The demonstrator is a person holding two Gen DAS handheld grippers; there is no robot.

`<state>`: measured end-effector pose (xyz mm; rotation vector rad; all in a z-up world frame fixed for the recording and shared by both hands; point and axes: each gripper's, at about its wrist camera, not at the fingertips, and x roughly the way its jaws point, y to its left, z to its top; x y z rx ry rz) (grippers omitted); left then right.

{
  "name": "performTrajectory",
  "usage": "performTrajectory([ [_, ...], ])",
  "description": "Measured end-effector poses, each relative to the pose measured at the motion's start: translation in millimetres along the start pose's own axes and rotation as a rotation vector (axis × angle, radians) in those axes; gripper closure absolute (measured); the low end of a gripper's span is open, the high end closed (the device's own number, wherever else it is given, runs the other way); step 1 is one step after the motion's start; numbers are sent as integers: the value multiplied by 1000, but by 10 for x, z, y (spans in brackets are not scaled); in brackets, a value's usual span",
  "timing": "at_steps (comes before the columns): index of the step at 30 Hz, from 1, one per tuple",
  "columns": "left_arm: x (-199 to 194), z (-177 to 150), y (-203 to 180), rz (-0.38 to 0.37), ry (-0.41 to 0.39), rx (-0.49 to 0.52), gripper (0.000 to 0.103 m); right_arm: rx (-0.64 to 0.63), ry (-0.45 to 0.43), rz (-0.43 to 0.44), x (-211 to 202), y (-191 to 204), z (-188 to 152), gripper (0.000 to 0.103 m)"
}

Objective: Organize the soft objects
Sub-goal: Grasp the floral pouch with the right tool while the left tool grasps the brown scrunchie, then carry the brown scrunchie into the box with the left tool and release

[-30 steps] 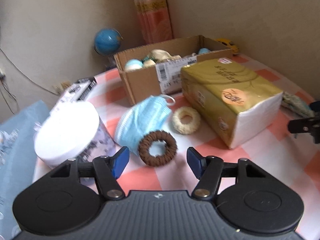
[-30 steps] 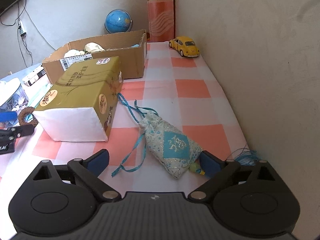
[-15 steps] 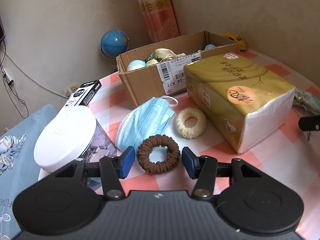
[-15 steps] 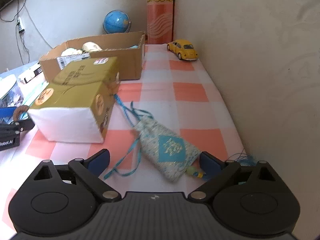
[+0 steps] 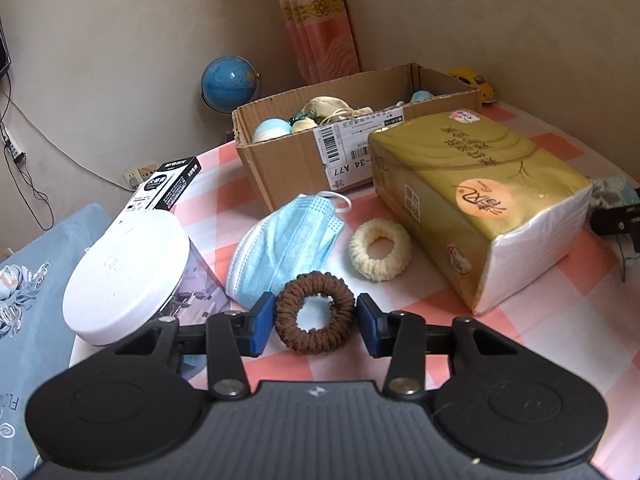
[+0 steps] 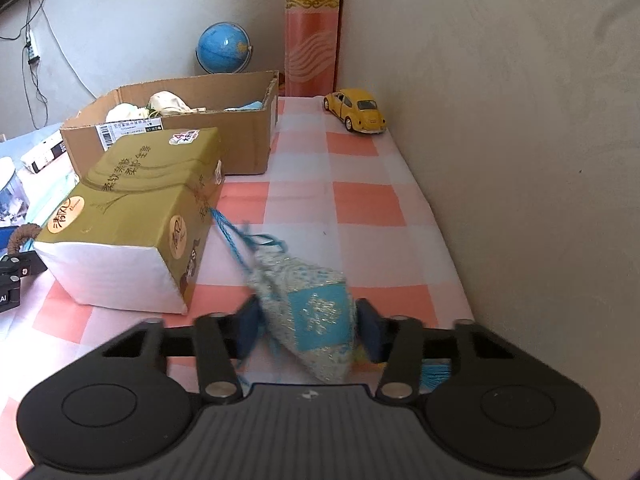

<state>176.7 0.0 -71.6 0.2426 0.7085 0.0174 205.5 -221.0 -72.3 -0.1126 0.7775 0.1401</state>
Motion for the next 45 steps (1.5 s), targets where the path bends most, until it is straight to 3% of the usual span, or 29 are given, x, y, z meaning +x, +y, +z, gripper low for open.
performTrajectory([
  [7, -120, 40, 92, -54, 0, 19, 63, -20, -8, -5, -161, -13, 3, 54],
  [23, -607, 284, 421, -278, 3, 73, 66, -72, -96, 12, -810, -30, 76, 54],
  [31, -552, 786, 470, -256, -90, 126, 66, -70, -129, 23, -965, -53, 84, 54],
  [40, 126, 1389, 478, -207, -117, 117, 66, -60, -137, 6, -1001, -120, 93, 54],
  [43, 339, 1444, 495, -184, -118, 86, 62, -55, -139, 0, -987, -140, 118, 54],
  [44, 392, 1442, 509, -193, -113, 71, 53, -52, -141, 0, -988, -142, 126, 54],
  [45, 426, 1431, 529, -202, -102, 61, 38, -51, -143, 3, -984, -141, 133, 54],
])
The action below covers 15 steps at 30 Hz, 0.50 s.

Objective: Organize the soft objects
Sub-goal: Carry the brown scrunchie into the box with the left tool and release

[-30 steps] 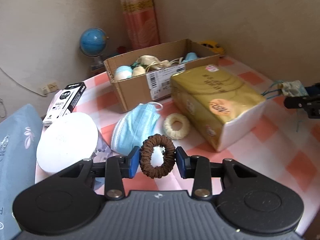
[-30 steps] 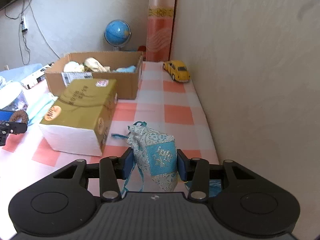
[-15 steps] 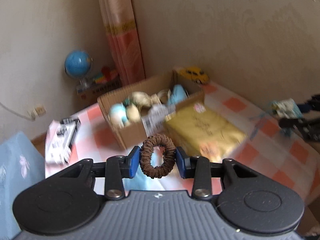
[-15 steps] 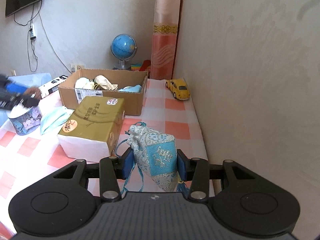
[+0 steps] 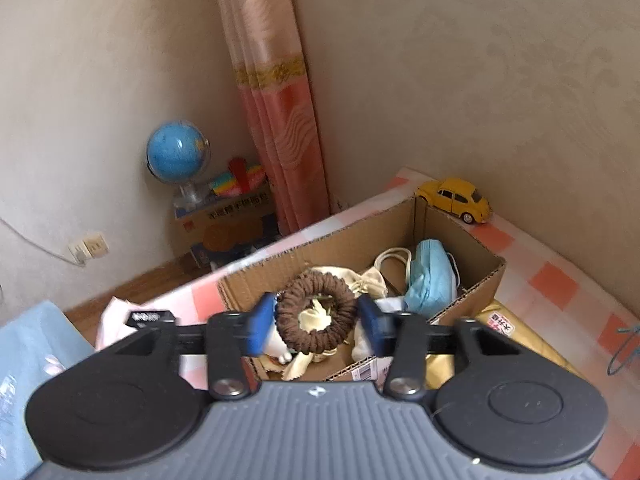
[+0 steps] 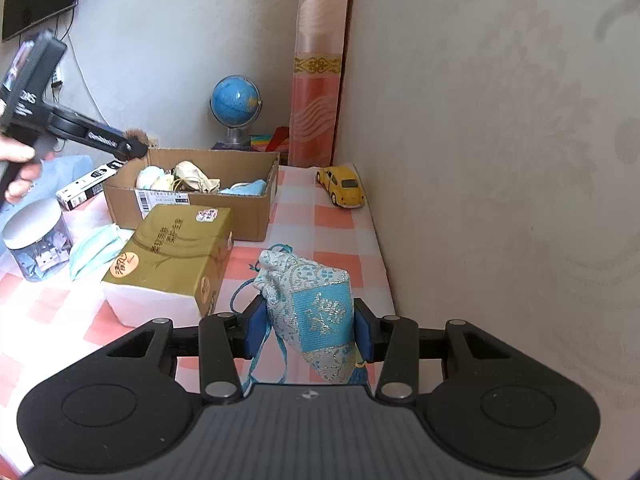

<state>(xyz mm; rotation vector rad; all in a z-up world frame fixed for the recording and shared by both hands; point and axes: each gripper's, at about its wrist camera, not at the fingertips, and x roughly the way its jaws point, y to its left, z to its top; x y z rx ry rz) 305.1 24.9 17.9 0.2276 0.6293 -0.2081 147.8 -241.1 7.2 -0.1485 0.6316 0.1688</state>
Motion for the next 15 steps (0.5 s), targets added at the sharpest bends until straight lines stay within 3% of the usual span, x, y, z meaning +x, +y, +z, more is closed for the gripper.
performTrajectory([
  [2, 19, -48, 18, 5, 3, -12, 21, -1, 0, 3, 17, 14, 15, 54],
  [3, -6, -72, 22, 18, 3, -14, 19, -6, 0, 5, 27, 23, 23, 54],
  [7, -209, -198, -56, 27, 15, 15, 14, -25, -6, 11, 47, 67, 66, 54],
  [9, -398, -297, -126, 2, 7, 30, 5, -31, -12, 17, 46, 80, 99, 54],
  [15, -895, -633, -294, -86, -11, -27, 3, -72, -38, 51, 53, 118, 295, 54],
])
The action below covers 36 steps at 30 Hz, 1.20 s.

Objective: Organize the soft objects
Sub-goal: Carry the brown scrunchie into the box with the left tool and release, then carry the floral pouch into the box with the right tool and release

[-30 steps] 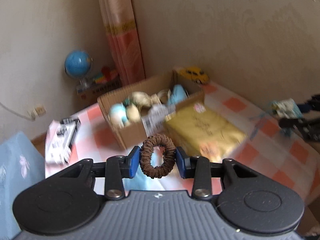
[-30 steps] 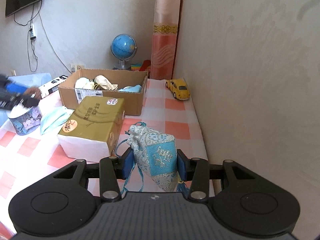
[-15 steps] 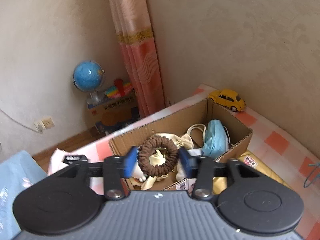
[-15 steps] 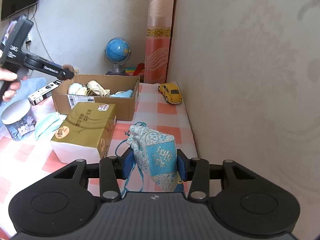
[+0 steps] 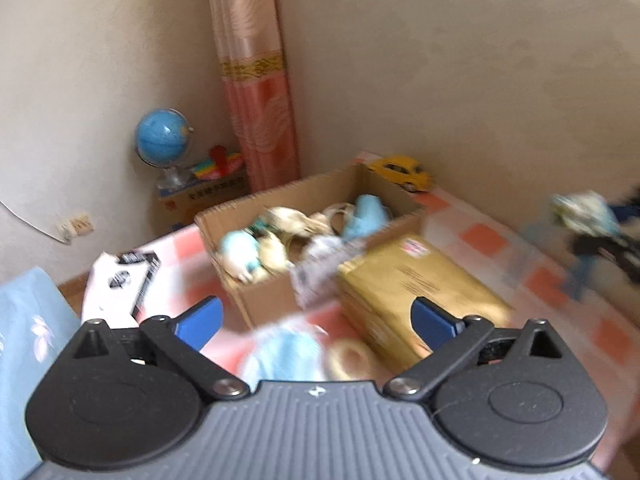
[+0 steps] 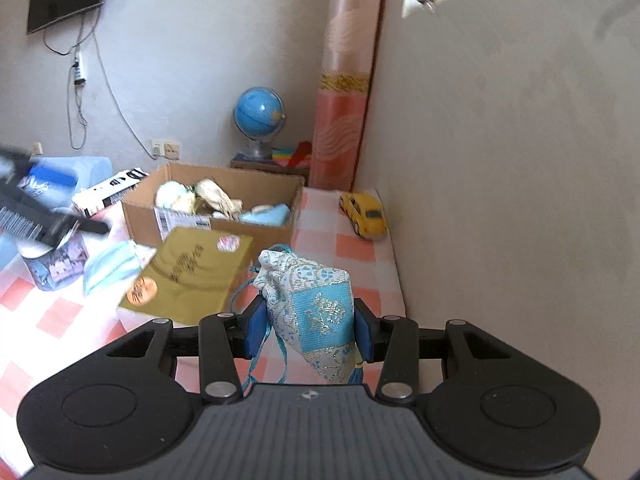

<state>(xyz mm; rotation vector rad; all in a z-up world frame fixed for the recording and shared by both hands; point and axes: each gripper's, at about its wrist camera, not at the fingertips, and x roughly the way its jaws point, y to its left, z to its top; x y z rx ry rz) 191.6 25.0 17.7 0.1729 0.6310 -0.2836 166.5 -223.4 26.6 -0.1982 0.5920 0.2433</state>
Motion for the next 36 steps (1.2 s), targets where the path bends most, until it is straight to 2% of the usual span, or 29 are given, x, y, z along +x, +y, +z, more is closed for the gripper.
performTrajectory([
  [2, -121, -112, -51, -33, -3, -18, 3, -12, -13, 11, 8, 17, 117, 54],
  [7, -372, -338, -204, -45, -46, -48, 3, -69, -21, 56, 93, 117, 457, 54],
  [14, -534, -560, -226, -128, -82, -151, 3, -172, -8, 157, 458, 308, 1143, 54],
  [21, -496, -774, -108, -77, -52, -216, 3, -206, 4, 294, 943, 559, 1676, 54],
  [29, -389, -913, 63, -25, -20, -273, 3, -247, 60, 388, 1563, 817, 1749, 54],
  [32, -353, -920, 84, -25, -12, -281, 3, -259, 107, 392, 1763, 821, 1649, 54],
  [36, -299, -928, 88, -27, 1, -287, 3, -321, 164, 344, 1961, 777, 1520, 54],
])
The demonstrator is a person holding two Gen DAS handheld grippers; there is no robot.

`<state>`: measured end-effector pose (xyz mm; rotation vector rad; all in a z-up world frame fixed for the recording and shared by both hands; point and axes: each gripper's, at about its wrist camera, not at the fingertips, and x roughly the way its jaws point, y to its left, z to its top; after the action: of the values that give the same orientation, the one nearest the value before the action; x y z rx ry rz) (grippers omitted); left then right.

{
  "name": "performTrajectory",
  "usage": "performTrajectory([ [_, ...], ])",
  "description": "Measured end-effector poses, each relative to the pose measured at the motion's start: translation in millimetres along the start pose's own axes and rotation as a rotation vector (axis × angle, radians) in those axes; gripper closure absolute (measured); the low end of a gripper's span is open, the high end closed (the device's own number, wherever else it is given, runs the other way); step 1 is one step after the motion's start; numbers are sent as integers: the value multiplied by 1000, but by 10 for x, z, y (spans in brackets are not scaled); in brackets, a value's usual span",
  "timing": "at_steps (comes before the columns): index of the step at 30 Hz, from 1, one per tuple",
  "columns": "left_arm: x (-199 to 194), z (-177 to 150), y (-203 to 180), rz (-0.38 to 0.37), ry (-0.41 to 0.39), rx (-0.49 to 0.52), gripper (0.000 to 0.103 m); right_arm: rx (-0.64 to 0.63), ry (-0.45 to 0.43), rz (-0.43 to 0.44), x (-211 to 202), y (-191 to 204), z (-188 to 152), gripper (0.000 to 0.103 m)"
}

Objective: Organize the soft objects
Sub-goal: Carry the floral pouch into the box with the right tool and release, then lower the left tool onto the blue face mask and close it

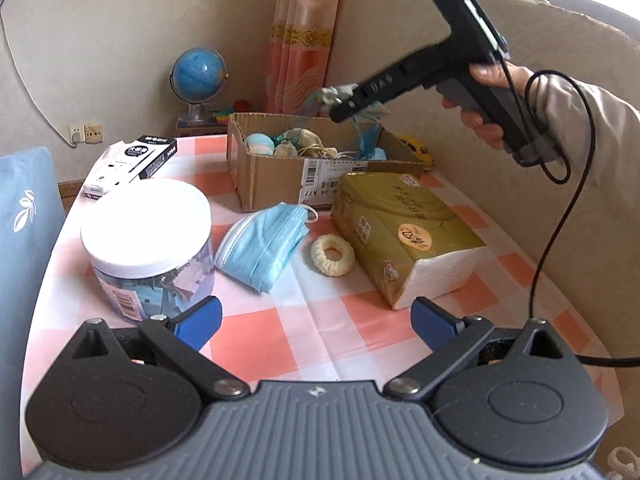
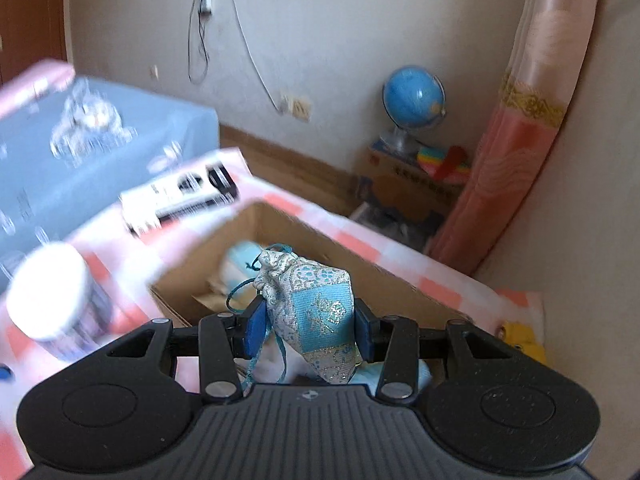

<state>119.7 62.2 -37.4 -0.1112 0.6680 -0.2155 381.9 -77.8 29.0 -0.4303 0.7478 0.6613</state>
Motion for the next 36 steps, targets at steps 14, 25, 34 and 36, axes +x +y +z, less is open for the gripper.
performTrajectory([
  [14, -23, 27, -49, 19, 0, 12, 3, 92, 34, -155, -5, -156, -204, 11],
  [25, -108, 8, -120, 42, 14, 109, 3, 105, -25, -47, -615, 256, -455, 0],
  [34, -84, -3, -55, 71, 65, 170, 3, 151, -51, -23, -885, 636, -893, 0],
  [36, -79, 11, -32, 49, 87, 168, 3, 154, -54, -15, -946, 707, -993, 0],
])
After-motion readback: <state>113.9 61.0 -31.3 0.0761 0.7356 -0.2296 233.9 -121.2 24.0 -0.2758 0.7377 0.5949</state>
